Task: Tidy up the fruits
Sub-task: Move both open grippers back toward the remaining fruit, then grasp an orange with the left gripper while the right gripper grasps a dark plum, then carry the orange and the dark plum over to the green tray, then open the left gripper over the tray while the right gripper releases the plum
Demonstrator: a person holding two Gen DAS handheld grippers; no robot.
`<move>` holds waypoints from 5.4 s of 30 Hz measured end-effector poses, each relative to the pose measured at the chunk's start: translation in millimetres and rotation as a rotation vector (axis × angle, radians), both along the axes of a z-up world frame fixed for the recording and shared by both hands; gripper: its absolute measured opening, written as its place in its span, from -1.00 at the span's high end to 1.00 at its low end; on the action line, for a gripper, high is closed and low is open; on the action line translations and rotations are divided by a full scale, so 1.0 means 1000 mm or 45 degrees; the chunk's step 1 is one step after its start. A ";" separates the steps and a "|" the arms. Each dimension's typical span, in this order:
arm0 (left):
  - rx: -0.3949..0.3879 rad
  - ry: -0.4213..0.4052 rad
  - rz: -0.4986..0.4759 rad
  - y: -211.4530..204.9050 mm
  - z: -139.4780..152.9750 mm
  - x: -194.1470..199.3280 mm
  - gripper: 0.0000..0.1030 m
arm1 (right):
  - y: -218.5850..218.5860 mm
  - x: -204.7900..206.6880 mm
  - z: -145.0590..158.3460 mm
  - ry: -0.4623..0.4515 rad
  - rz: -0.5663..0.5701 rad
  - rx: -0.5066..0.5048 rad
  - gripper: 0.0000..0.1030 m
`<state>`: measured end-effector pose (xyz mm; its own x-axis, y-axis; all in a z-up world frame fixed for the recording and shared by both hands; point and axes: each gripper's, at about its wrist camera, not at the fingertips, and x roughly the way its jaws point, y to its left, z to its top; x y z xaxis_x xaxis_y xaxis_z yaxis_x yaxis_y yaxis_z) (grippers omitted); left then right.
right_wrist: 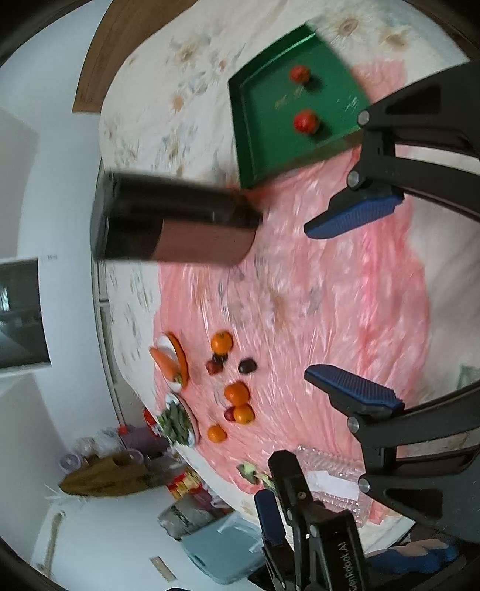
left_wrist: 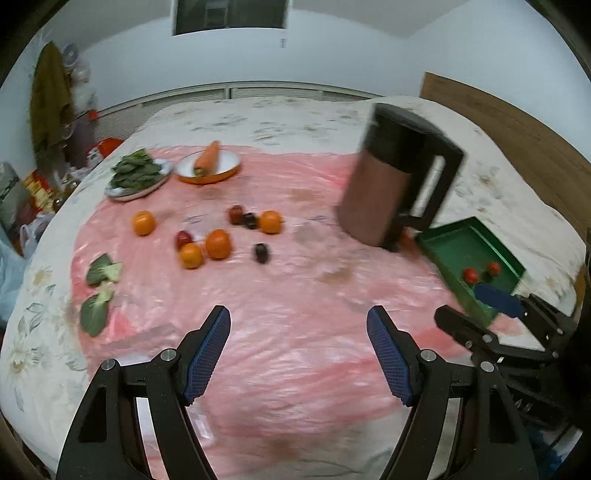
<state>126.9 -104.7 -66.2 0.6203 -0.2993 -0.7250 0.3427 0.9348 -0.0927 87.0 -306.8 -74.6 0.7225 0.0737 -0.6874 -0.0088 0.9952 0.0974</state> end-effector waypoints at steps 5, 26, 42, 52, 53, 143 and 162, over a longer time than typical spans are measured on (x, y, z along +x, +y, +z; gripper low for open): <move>0.042 0.017 0.061 0.043 -0.019 0.033 -0.30 | 0.029 0.043 -0.018 0.020 0.112 0.009 -1.00; 0.101 0.212 0.165 0.074 -0.105 0.181 -0.06 | 0.088 0.203 -0.089 0.122 0.464 -0.002 -0.66; 0.136 0.270 0.128 0.056 -0.130 0.204 0.17 | 0.093 0.223 -0.119 0.167 0.530 0.045 0.26; 0.083 0.334 0.107 0.062 -0.136 0.215 0.37 | 0.087 0.225 -0.127 0.181 0.515 0.102 0.29; 0.082 0.332 0.107 0.063 -0.135 0.214 0.37 | 0.086 0.225 -0.126 0.180 0.514 0.102 0.42; 0.102 0.184 -0.586 -0.346 -0.093 0.068 0.37 | -0.257 0.003 -0.097 0.096 -0.249 0.048 0.77; 0.121 0.184 -0.611 -0.339 -0.089 0.059 0.36 | -0.249 -0.002 -0.091 0.097 -0.275 -0.004 -0.13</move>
<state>185.5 -443.7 -155.6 0.3207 -0.4543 -0.8311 0.7257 0.6818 -0.0927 84.6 -556.1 -165.8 0.6671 -0.0794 -0.7407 0.2117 0.9735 0.0864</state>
